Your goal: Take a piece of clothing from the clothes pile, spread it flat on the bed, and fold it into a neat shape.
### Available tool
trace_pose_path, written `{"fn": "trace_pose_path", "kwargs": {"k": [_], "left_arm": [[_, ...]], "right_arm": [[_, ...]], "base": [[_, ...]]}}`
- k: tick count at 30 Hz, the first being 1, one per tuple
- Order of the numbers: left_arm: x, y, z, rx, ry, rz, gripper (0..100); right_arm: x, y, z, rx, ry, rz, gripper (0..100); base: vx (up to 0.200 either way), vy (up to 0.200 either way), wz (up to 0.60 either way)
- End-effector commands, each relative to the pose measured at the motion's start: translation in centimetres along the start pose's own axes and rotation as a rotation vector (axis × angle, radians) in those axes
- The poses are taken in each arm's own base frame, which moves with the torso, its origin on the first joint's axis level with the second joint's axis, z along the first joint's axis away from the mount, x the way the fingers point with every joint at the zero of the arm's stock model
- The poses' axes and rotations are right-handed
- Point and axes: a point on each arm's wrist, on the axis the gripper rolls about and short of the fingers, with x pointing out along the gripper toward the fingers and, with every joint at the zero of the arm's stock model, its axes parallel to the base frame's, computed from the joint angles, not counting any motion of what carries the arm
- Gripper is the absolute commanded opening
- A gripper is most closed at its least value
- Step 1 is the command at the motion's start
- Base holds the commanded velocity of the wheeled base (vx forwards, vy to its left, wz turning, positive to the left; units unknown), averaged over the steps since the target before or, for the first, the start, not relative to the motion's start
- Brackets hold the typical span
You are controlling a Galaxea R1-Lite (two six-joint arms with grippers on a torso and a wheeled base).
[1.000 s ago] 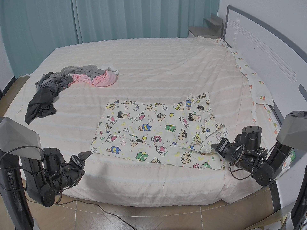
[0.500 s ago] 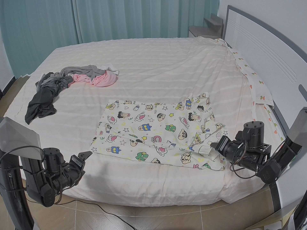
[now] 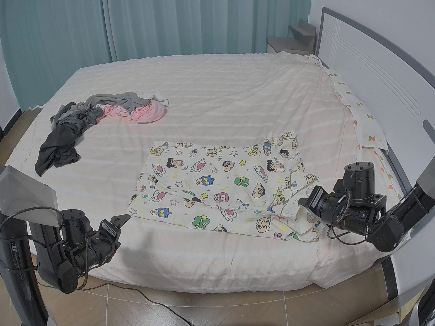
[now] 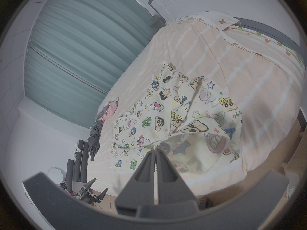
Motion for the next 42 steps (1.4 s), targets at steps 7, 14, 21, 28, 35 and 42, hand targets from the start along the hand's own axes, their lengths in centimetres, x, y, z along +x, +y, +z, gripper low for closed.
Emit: {"fn": "trace_pose_path", "kwargs": {"k": [7,14,21,28,35,42], "left_arm": [[0.0,-0.1,0.1,0.001,-0.007,-0.013,100],[0.0,-0.1,0.1,0.003,-0.007,-0.013,100],[0.0,-0.1,0.1,0.003,-0.007,-0.013,100],[0.0,-0.1,0.1,0.003,-0.007,-0.013,100],[0.0,-0.1,0.0,0.001,-0.006,-0.011,100],[0.0,-0.1,0.0,0.001,-0.006,-0.011,100]], "right_arm": [[-0.6,-1.3,-2.4,0.0,0.07,-0.06,0],[0.8,-2.9,-3.6,0.047,0.112,-0.127,0],[2.0,-4.5,-5.1,0.063,0.137,-0.16,100],[0.6,-5.3,-5.7,0.051,0.098,-0.113,100],[-0.6,-4.3,-3.8,0.042,0.024,-0.037,100],[0.0,-6.8,-0.8,0.045,-0.01,-0.052,100]], "base": [[0.0,0.0,0.0],[0.0,0.0,0.0],[0.0,0.0,0.0],[0.0,0.0,0.0],[0.0,0.0,0.0],[0.0,0.0,0.0]]}}
